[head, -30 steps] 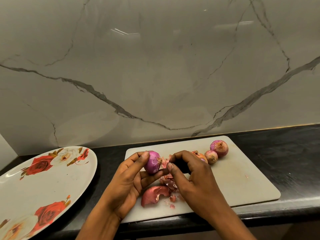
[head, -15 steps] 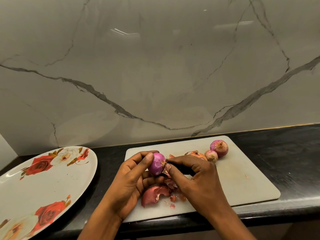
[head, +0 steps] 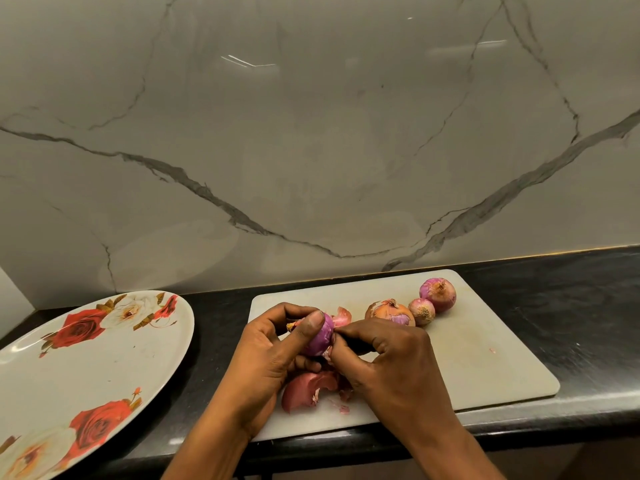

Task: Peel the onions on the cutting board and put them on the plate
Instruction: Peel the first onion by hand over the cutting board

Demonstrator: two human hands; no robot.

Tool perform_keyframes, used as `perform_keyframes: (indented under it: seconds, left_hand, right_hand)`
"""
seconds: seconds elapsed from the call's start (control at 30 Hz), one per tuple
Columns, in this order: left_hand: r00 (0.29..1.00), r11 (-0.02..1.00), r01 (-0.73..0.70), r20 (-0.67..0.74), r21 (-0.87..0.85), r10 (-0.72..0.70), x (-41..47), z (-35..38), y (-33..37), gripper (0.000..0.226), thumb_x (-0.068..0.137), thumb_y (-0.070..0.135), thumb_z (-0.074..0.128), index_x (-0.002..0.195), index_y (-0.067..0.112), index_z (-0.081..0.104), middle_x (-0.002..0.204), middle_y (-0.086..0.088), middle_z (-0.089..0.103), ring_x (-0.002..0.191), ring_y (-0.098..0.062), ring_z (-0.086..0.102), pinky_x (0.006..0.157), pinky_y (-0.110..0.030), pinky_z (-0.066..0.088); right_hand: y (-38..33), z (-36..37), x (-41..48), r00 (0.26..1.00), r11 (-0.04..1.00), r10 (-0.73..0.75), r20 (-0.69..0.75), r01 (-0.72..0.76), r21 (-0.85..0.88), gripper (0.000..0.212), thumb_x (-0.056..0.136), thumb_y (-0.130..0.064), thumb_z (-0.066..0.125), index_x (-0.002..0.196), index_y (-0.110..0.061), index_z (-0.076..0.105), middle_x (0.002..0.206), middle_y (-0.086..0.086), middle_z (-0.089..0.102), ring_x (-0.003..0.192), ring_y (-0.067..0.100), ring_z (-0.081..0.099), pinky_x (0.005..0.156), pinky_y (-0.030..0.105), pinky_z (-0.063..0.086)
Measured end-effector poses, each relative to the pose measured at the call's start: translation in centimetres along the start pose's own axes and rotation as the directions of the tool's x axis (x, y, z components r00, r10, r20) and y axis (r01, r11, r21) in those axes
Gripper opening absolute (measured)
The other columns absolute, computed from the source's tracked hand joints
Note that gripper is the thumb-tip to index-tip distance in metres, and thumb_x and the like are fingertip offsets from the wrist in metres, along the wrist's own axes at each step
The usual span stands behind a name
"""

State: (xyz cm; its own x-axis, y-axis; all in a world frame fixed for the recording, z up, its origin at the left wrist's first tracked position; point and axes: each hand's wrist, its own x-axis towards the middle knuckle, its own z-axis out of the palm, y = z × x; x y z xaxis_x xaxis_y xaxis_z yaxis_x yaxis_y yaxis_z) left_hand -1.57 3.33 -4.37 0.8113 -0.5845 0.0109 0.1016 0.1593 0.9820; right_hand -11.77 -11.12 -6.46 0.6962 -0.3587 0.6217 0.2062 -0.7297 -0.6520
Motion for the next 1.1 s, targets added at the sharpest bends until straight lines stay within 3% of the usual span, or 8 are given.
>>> perform_keyframes:
  seconds: [0.13,0.3,0.5,0.63,0.87,1.0,1.1]
  left_hand:
    - [1.000,1.000,0.010,0.003,0.013,-0.010,-0.15,0.07,0.09,0.034,0.075,0.028,0.081,0.103,0.009,0.079,0.110,-0.011,0.076,0.084,-0.025,0.075,0.062,-0.029,0.063]
    - [0.999,0.998,0.045,0.027,-0.039,-0.044,-0.26,0.02,0.27,0.037,0.079,0.027,0.078,0.109,0.006,0.078,0.115,-0.019,0.075,0.086,-0.027,0.074,0.065,-0.030,0.064]
    - [0.992,0.967,0.119,0.057,-0.225,-0.109,0.10,-0.43,0.39,0.042,0.090,0.022,0.069,0.124,-0.002,0.070,0.122,-0.030,0.071,0.093,-0.033,0.075,0.075,-0.035,0.067]
    - [0.990,0.947,0.136,0.074,-0.290,-0.120,0.06,-0.52,0.46,0.041,0.090,0.021,0.067,0.123,-0.003,0.071,0.123,-0.032,0.071,0.094,-0.036,0.076,0.076,-0.035,0.067]
    - [0.990,0.951,0.141,0.044,-0.276,-0.134,0.10,-0.26,0.57,0.042,0.089,0.026,0.066,0.121,-0.002,0.070,0.117,-0.030,0.073,0.087,-0.033,0.076,0.069,-0.031,0.067]
    - [0.990,0.959,0.134,-0.006,-0.251,-0.140,0.16,-0.05,0.69,0.039,0.089,0.032,0.066,0.116,0.007,0.077,0.112,-0.026,0.076,0.080,-0.029,0.075,0.062,-0.028,0.066]
    - [0.992,0.971,0.119,-0.003,-0.205,-0.123,0.17,0.07,0.66,0.036,0.090,0.034,0.066,0.115,0.013,0.080,0.115,-0.022,0.077,0.083,-0.028,0.077,0.067,-0.030,0.067]
  right_hand:
    - [-0.01,0.05,-0.05,0.999,0.999,0.004,-0.038,-0.006,-0.038,0.015,0.092,-0.035,0.069,0.090,-0.025,0.081,0.077,-0.016,0.074,0.072,0.001,0.068,0.064,0.020,0.057]
    - [0.22,-0.26,0.11,0.996,0.995,0.083,-0.042,-0.081,0.055,0.008,0.088,-0.020,0.077,0.084,-0.026,0.080,0.073,-0.017,0.072,0.072,0.005,0.070,0.062,0.021,0.057]
    - [-0.04,-0.54,0.35,0.985,0.982,0.158,-0.075,-0.148,0.120,0.019,0.086,-0.027,0.074,0.080,-0.044,0.070,0.085,-0.025,0.072,0.081,-0.001,0.071,0.068,0.013,0.056]
    - [0.44,-0.46,0.21,0.978,0.976,0.186,-0.092,-0.173,0.133,0.010,0.086,-0.023,0.081,0.091,-0.032,0.080,0.081,-0.023,0.074,0.083,-0.004,0.072,0.071,0.010,0.056]
    - [0.85,-0.32,0.07,0.986,0.982,0.153,-0.063,-0.144,0.123,0.030,0.091,-0.005,0.072,0.106,-0.030,0.081,0.097,-0.024,0.076,0.095,-0.007,0.071,0.081,0.011,0.057]
    - [0.55,-0.31,0.24,0.989,0.977,0.146,-0.030,-0.139,0.160,0.027,0.097,-0.014,0.071,0.115,-0.033,0.078,0.104,-0.024,0.076,0.100,-0.008,0.070,0.081,0.012,0.057]
    - [0.35,-0.29,0.29,0.993,0.974,0.115,0.012,-0.115,0.194,0.030,0.096,-0.019,0.073,0.123,-0.030,0.076,0.111,-0.021,0.075,0.104,-0.007,0.069,0.080,0.011,0.057]
